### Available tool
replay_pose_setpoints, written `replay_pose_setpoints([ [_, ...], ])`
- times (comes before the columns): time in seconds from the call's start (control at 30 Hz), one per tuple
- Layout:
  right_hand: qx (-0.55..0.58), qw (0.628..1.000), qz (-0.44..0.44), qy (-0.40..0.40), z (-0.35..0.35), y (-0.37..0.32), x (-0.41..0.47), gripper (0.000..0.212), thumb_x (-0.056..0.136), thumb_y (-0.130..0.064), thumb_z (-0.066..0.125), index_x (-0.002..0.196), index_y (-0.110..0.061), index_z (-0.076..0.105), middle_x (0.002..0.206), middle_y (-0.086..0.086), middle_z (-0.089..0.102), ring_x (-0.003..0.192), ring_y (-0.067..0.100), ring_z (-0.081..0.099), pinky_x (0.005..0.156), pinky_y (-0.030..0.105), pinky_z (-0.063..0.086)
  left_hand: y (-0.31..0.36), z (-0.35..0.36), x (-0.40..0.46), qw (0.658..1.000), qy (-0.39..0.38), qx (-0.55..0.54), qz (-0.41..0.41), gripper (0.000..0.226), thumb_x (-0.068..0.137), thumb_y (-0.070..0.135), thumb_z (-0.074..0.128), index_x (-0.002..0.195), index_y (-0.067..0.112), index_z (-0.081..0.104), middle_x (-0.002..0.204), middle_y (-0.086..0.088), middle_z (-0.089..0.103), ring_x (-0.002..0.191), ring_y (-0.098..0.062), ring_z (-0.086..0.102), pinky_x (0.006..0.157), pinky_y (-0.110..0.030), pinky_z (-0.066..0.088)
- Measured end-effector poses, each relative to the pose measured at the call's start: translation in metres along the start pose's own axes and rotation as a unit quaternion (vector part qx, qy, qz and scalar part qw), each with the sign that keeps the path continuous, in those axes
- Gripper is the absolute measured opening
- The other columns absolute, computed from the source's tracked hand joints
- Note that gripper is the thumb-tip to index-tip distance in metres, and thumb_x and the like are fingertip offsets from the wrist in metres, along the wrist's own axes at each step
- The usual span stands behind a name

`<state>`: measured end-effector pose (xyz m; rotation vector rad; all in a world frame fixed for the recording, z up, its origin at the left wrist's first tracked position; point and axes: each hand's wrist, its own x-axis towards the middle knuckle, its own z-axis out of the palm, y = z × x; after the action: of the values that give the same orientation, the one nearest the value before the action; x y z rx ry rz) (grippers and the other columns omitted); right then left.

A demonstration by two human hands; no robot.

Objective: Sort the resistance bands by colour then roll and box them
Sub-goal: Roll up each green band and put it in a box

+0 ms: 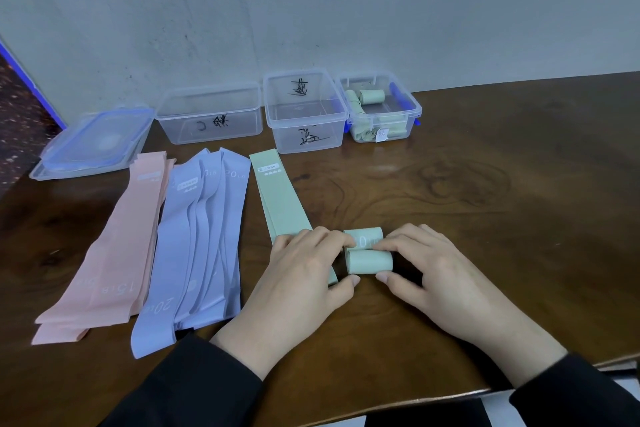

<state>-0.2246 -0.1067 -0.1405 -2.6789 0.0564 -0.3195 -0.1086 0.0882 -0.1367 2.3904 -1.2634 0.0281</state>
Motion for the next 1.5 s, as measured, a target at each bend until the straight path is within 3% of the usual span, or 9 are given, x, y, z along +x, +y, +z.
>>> replay_pose_setpoints([
  [0.1, 0.0, 1.0, -0.007, 0.002, 0.001, 0.001, 0.0, 0.044, 0.093, -0.057, 0.05, 0.127, -0.033, 0.064, 0.118, -0.027, 0.052, 0.108, 0.006, 0.052, 0.095, 0.032, 0.048, 0.0, -0.001, 0.0, 1.0, -0.002, 0.002, 0.005, 0.036, 0.096, 0.05, 0.056, 0.129, 0.037, 0.053, 0.126, 0.021, 0.052, 0.117, -0.002, 0.044, 0.104, -0.019, 0.021],
  [0.27, 0.008, 1.0, -0.005, 0.003, -0.001, 0.002, 0.001, 0.038, 0.088, -0.054, 0.059, 0.122, -0.036, 0.062, 0.117, -0.026, 0.053, 0.109, 0.001, 0.051, 0.095, 0.033, 0.049, 0.0, -0.001, 0.0, 1.0, -0.003, -0.004, 0.003, 0.037, 0.096, 0.051, 0.054, 0.13, 0.038, 0.052, 0.125, 0.022, 0.05, 0.118, -0.001, 0.043, 0.104, -0.018, 0.019],
  [0.43, 0.009, 1.0, -0.016, 0.01, 0.0, 0.001, 0.0, 0.041, 0.094, -0.06, 0.048, 0.122, -0.034, 0.065, 0.115, -0.026, 0.053, 0.109, 0.007, 0.053, 0.093, 0.034, 0.049, 0.0, -0.001, 0.0, 1.0, -0.002, -0.014, 0.003, 0.034, 0.094, 0.052, 0.057, 0.125, 0.039, 0.053, 0.121, 0.023, 0.051, 0.114, -0.001, 0.044, 0.104, -0.019, 0.022],
  [0.6, 0.028, 0.999, -0.011, 0.023, 0.0, 0.003, 0.0, 0.033, 0.093, -0.053, 0.056, 0.12, -0.035, 0.064, 0.114, -0.026, 0.053, 0.109, 0.008, 0.053, 0.089, 0.029, 0.05, 0.0, -0.001, 0.0, 1.0, 0.005, -0.016, 0.008, 0.03, 0.097, 0.051, 0.053, 0.124, 0.039, 0.056, 0.119, 0.023, 0.052, 0.112, -0.002, 0.045, 0.106, -0.023, 0.027],
  [0.8, 0.026, 0.999, -0.013, 0.032, 0.0, 0.003, 0.002, 0.037, 0.094, -0.055, 0.054, 0.12, -0.034, 0.068, 0.111, -0.024, 0.054, 0.107, 0.005, 0.053, 0.085, 0.029, 0.053, 0.001, 0.001, 0.0, 1.0, 0.019, 0.01, 0.015, 0.035, 0.096, 0.054, 0.048, 0.126, 0.037, 0.056, 0.119, 0.02, 0.053, 0.111, -0.002, 0.047, 0.103, -0.024, 0.029],
  [1.07, 0.009, 0.998, -0.055, -0.006, -0.011, 0.004, 0.021, 0.025, 0.092, -0.047, 0.058, 0.114, -0.036, 0.063, 0.099, -0.025, 0.046, 0.099, 0.006, 0.049, 0.08, 0.027, 0.049, 0.003, -0.001, 0.002, 0.999, 0.034, 0.022, 0.007, 0.03, 0.098, 0.05, 0.051, 0.122, 0.037, 0.062, 0.113, 0.018, 0.052, 0.107, -0.004, 0.048, 0.101, -0.026, 0.032],
  [1.2, 0.025, 0.996, -0.077, -0.025, -0.012, 0.008, 0.032, 0.013, 0.092, -0.04, 0.062, 0.105, -0.04, 0.065, 0.105, -0.024, 0.049, 0.105, 0.007, 0.049, 0.086, 0.026, 0.047, 0.006, 0.0, 0.005, 0.999, 0.042, 0.025, -0.008, 0.03, 0.098, 0.049, 0.049, 0.121, 0.036, 0.063, 0.113, 0.017, 0.054, 0.107, -0.005, 0.049, 0.102, -0.032, 0.037],
  [1.4, 0.07, 0.995, -0.06, -0.033, -0.014, 0.015, 0.046, 0.012, 0.092, -0.044, 0.061, 0.098, -0.041, 0.071, 0.099, -0.02, 0.055, 0.1, 0.01, 0.052, 0.086, 0.032, 0.047, 0.011, 0.0, 0.013, 0.997, 0.071, 0.02, -0.004, 0.019, 0.098, 0.038, 0.056, 0.114, 0.032, 0.063, 0.111, 0.015, 0.055, 0.103, -0.008, 0.051, 0.094, -0.03, 0.041],
  [1.5, 0.124, 0.991, -0.043, -0.019, -0.005, 0.019, 0.043, 0.008, 0.095, -0.036, 0.064, 0.1, -0.04, 0.069, 0.103, -0.019, 0.059, 0.105, 0.011, 0.056, 0.09, 0.032, 0.048, 0.011, 0.002, 0.014, 0.997, 0.079, 0.023, -0.013, 0.019, 0.098, 0.038, 0.054, 0.112, 0.033, 0.066, 0.107, 0.015, 0.056, 0.101, -0.007, 0.051, 0.093, -0.032, 0.043],
])
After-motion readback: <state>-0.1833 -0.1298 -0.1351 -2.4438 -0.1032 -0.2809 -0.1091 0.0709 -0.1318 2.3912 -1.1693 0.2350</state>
